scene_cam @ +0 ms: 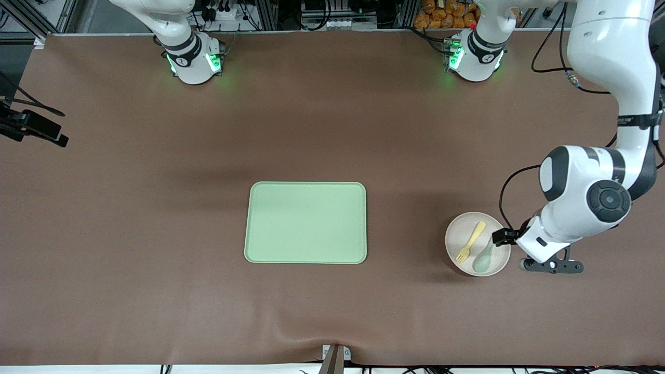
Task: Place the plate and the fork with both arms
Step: 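Move the left gripper down to the white plate's rim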
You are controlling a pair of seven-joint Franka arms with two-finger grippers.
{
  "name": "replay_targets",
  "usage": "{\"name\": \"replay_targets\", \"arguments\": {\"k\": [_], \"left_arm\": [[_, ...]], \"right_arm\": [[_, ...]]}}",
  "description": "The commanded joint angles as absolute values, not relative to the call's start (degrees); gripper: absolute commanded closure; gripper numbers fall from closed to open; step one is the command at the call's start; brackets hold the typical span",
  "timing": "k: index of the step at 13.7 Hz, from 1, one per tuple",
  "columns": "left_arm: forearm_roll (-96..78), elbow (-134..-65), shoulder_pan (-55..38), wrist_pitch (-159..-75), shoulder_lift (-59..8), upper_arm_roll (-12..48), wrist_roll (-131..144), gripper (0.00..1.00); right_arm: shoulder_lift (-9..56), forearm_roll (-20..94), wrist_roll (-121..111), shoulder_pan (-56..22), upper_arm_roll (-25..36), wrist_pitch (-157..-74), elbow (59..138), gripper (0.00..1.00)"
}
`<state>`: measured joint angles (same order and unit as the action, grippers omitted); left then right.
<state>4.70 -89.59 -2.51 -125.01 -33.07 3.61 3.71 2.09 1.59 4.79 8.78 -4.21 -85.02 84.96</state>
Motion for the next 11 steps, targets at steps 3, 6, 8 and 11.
{"name": "replay_targets", "arguments": {"k": [3,6,8,11], "left_arm": [[6.2,-89.6,-1.7,-128.7,-36.6,3.9,2.6,0.0],[6.2,-89.6,-0.3,-130.5,-38.4,3.9,1.1,0.06],[5.5,-89.7,0.4,-131.1,-39.8,4.0,0.9,0.07],[5.5,-90.1,1.1,-133.8,-41.1,4.0,0.9,0.17]], "right_arm": [[1.8,2.3,2.5,10.2,-4.8,-85.0,84.9,0.0],[1.8,1.9,1.3,8.8,-3.9,-84.9,85.0,0.0],[1.8,-0.3,1.2,6.3,-2.3,-84.9,84.7,0.0],[2.1,-0.5,1.3,6.2,-2.3,-84.8,85.2,0.0]]}}
